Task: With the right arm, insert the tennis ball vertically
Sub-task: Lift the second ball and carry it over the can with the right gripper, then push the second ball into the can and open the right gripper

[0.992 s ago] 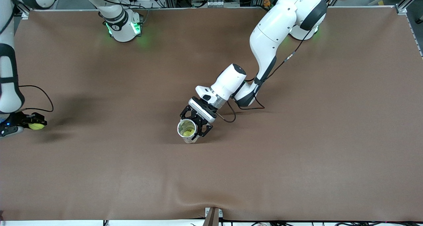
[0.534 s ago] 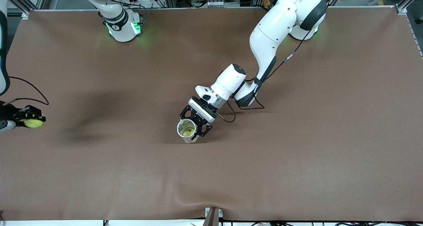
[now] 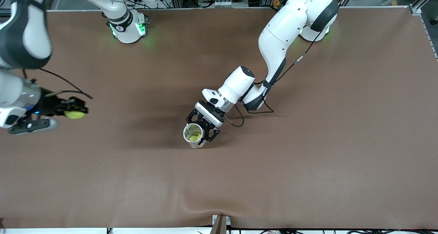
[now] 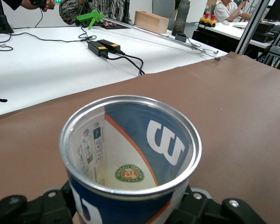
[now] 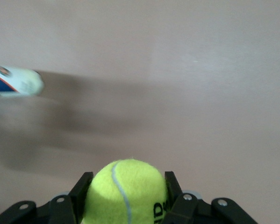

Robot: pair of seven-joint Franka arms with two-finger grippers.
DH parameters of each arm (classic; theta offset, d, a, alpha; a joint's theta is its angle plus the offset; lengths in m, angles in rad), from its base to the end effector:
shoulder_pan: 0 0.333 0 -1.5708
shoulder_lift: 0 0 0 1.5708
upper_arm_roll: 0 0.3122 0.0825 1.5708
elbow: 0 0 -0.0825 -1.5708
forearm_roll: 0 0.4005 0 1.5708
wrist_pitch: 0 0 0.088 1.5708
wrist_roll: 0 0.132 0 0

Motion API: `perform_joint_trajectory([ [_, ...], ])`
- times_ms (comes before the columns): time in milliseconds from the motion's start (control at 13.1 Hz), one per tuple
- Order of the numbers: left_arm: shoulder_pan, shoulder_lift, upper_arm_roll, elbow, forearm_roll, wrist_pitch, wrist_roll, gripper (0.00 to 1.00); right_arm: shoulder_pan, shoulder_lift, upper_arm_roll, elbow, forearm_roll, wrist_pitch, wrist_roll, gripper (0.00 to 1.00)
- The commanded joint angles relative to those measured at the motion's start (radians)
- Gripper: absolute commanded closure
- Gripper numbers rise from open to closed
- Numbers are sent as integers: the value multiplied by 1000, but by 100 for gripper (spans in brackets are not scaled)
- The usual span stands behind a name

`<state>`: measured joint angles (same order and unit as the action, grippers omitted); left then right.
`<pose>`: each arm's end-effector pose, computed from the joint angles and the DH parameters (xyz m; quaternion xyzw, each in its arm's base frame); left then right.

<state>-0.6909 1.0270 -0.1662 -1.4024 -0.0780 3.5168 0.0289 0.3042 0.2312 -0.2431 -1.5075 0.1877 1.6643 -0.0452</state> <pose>0.5581 -0.5625 0.1958 0.8122 -0.2647 0.4552 0.2510 0.6341 0.0750 0.4990 -0.9964 -0.0433 0.0341 0.0651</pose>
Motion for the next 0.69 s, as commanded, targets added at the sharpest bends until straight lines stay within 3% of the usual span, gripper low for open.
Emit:
perform_joint_trajectory([
  [0,-12,13,7,19,-25,-10,-10,21,120,16,-12,67,2,-14,204,100],
  [229,-12,9,7,19,-25,-10,-10,21,226,65,-12,118,32,119,406,100],
  [610,-12,9,7,19,-26,-12,-12,22,355,132,-13,119,23,374,461,100],
])
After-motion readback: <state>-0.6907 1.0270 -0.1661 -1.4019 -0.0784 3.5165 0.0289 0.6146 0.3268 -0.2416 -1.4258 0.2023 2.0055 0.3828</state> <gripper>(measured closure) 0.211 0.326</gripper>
